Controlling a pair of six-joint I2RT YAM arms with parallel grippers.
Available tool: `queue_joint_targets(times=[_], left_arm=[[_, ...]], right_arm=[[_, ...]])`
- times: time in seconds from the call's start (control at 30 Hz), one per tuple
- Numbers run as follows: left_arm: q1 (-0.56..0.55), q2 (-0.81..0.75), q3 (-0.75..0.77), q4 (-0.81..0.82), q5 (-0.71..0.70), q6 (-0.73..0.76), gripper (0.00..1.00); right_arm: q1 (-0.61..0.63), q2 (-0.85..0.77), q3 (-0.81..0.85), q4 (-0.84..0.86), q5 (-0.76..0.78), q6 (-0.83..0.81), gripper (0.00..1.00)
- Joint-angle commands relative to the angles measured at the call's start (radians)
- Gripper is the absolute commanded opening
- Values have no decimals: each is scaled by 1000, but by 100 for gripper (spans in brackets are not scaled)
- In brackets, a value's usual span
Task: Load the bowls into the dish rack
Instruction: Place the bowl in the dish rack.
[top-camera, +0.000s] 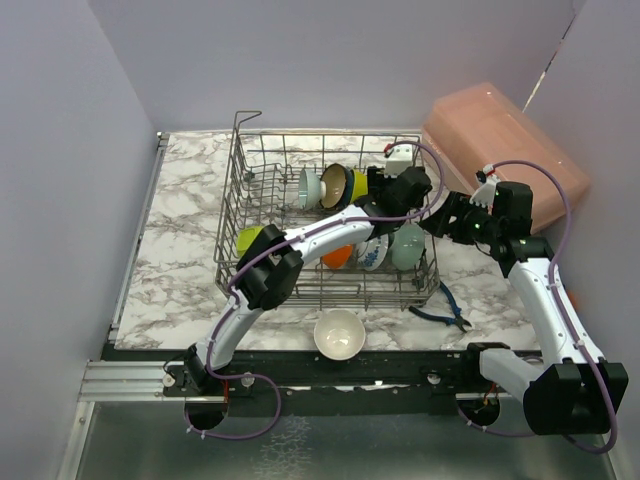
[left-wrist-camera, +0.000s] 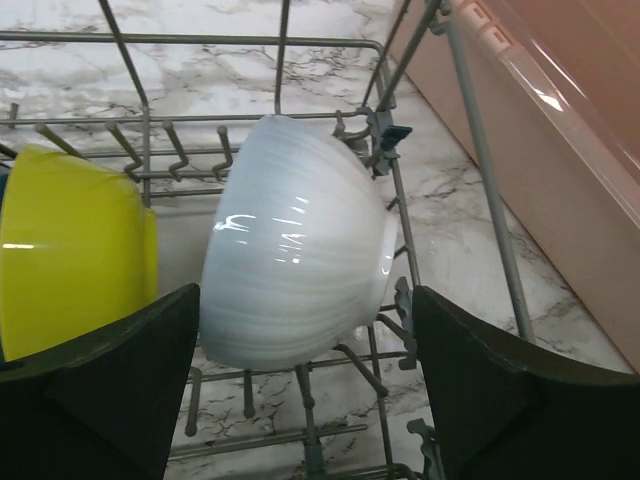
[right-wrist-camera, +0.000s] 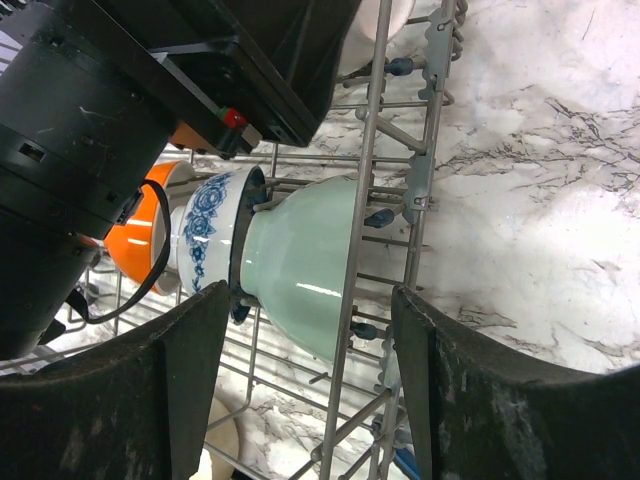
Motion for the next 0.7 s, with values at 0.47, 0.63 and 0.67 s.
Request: queue_joint_targets(times=[0.47, 0.63, 0.67], left_arm=[[-10, -55, 1, 39, 80, 18, 70], [15, -55, -14, 39, 112, 80, 64], [22, -50, -6, 39, 140, 99, 64]], right_arm=[[5, -15, 3, 1, 4, -13, 70], [4, -16, 4, -2, 4, -15, 70], [4, -16, 4, -2, 1, -14, 70]])
